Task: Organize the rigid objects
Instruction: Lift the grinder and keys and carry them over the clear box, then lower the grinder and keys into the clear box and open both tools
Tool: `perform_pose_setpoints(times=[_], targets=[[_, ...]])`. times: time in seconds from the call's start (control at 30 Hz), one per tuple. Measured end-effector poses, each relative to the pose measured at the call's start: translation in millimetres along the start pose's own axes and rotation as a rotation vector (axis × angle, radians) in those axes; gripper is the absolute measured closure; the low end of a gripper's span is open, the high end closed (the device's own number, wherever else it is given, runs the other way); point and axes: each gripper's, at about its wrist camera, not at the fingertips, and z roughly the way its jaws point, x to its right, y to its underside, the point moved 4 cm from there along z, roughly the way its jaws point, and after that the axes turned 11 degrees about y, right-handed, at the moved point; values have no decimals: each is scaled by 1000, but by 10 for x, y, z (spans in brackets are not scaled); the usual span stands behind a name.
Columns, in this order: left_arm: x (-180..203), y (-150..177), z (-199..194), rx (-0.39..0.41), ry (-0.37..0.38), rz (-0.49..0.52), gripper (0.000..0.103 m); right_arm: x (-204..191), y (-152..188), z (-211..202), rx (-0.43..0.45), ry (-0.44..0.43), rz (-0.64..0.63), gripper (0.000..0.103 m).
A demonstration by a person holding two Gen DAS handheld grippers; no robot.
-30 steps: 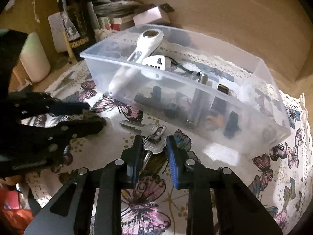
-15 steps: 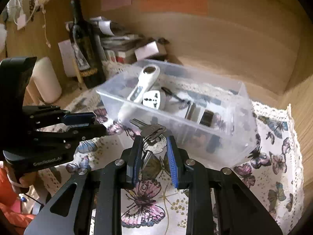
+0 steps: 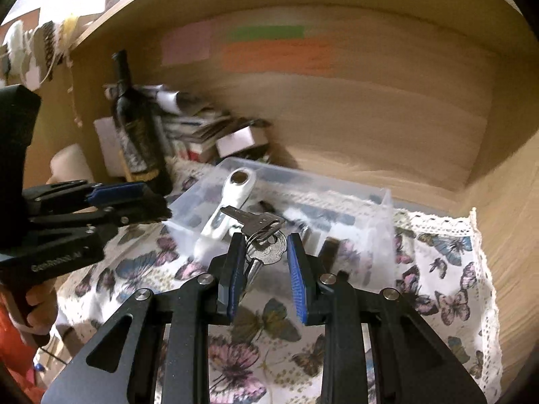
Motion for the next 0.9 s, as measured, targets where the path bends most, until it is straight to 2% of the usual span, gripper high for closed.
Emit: perform_pose_setpoints(times=[0.2,0.43,0.77,0.8,0.83,0.9], targets=[[39,-151,248,-25,-12,8,70,272,-115,117,7,60,43,80],[91,-171,652,-90,-19,21,70,490,-75,343,-35,89,74,80],[141,-13,1145,-200,-17,37,70,480,112,758,-145,51,104,80],[139,3,1174,-208,-18,38,70,467,120,774,-148,49,102,81],[134,15,1201,-217,-20,38,70,455,128,790,-152,41,102,87],[127,35,1251,-232,-19,36,70,446,141,810,-158,33,107,88]])
